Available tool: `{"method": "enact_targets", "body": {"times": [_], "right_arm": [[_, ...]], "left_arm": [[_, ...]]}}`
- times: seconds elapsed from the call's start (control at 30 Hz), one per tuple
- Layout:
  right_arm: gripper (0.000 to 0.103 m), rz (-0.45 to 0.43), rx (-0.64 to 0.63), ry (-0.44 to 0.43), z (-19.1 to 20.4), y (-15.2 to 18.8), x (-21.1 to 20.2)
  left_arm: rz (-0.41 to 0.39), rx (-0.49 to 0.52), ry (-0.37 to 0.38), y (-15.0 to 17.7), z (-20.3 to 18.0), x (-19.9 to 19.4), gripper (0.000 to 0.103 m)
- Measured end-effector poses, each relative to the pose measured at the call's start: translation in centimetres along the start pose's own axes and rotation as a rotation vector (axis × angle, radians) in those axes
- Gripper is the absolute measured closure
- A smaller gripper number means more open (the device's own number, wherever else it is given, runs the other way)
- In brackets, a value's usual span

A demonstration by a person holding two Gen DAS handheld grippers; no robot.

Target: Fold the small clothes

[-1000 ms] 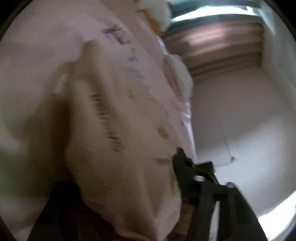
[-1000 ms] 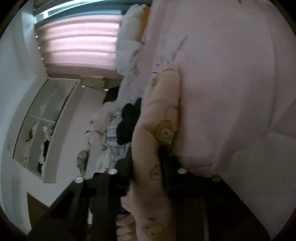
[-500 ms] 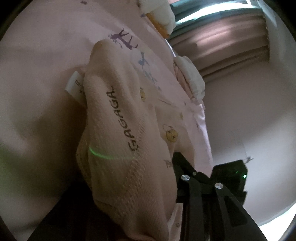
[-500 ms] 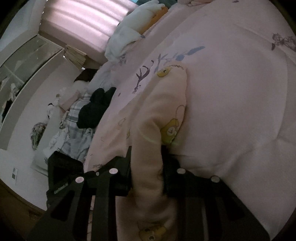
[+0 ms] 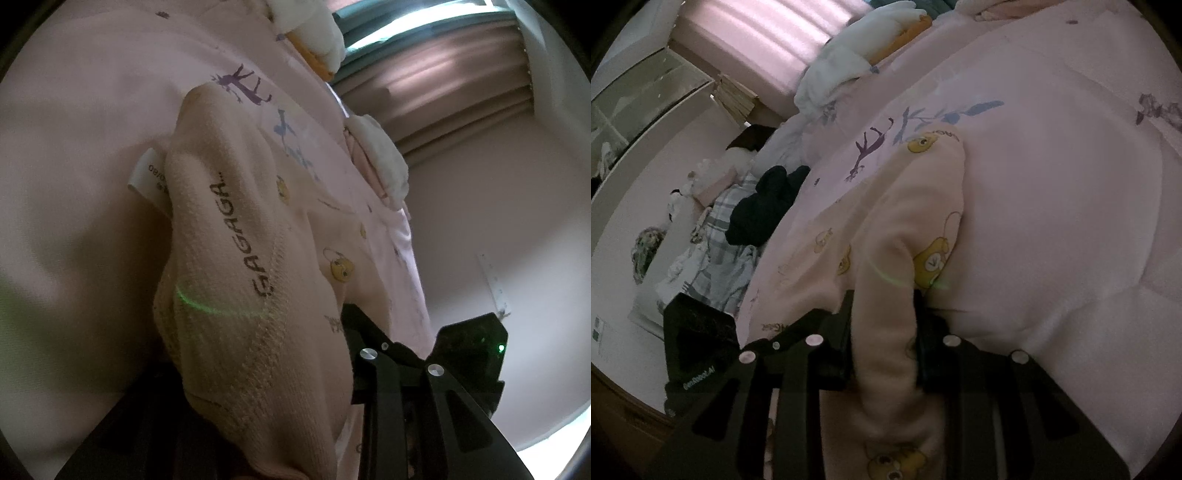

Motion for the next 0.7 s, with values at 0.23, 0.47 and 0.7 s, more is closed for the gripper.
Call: {"method": "enact_targets", "body": {"times": [0.23,0.47,0.7], "right_arm": [[0.077,-0.008,0.005,-0.004,-0.3,0.1,0.0],[0.077,-0.009,0.005,-0.004,-0.2,0.2,0.1],[0.076,-0.023,-0.015,-0.001,0.5,0.1,0.0]], "left_arm": [[-0.004,0.010,-0.005,-0.2,-0.2,0.4,0.071],[-0.018,0.023,-0.023,-0.3,-0.1,0.1,0.071],[-0.037,0.069,-0.080,-0.5,-1.2,-0.2,0.074]]}}
Point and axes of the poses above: each gripper's, at about its wrist camera, not at the fingertips, and x roughly the way its jaws point, z to its left, y to its underside, the point moved 4 cm from there along x, roughly the way its jaws point, and after that the axes turned 7 degrees about -z, right-handed, at the moved point
